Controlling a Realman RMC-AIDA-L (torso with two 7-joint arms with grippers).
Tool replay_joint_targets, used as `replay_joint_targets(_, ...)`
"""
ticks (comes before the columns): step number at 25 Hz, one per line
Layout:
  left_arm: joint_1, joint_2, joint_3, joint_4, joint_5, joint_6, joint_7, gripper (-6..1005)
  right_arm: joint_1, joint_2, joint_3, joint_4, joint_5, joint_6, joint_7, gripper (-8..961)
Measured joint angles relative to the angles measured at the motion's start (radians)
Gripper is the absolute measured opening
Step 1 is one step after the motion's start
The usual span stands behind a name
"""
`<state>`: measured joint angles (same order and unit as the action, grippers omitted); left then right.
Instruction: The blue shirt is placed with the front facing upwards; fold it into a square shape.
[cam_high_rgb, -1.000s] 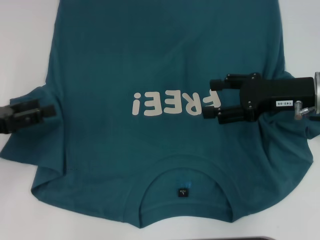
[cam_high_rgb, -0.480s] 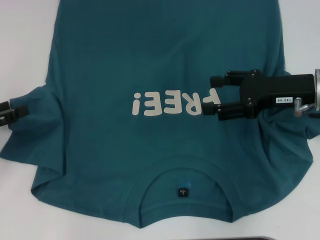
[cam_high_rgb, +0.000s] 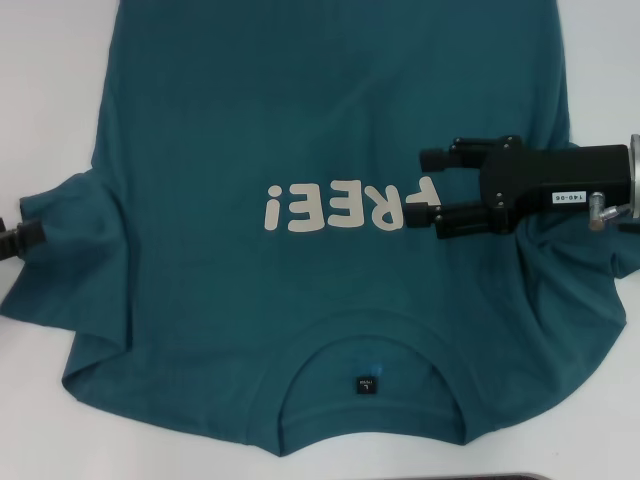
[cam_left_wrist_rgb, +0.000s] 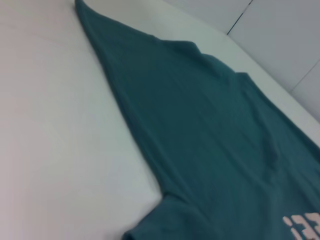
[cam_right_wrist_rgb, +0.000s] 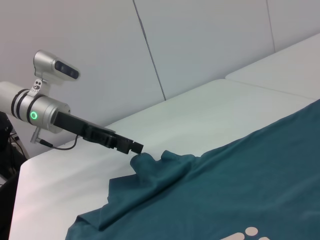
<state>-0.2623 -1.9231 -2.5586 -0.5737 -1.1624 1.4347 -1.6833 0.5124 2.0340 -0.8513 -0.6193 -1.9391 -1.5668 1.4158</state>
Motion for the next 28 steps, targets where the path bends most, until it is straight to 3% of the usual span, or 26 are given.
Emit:
replay_joint_targets(9,-0.007,-0.015,0.008,0.0,0.029,-0.026,-0.006,876,0.0,0.0,0.0,-0.002,0.0,-0.004,0.008,915)
replay_joint_targets(28,-0.026,-0.019,0.009,-0.014,0.052,-0.013,-0.039,873,0.0,0.002,0.0,-0.002,0.0,-0.006,0.009,915)
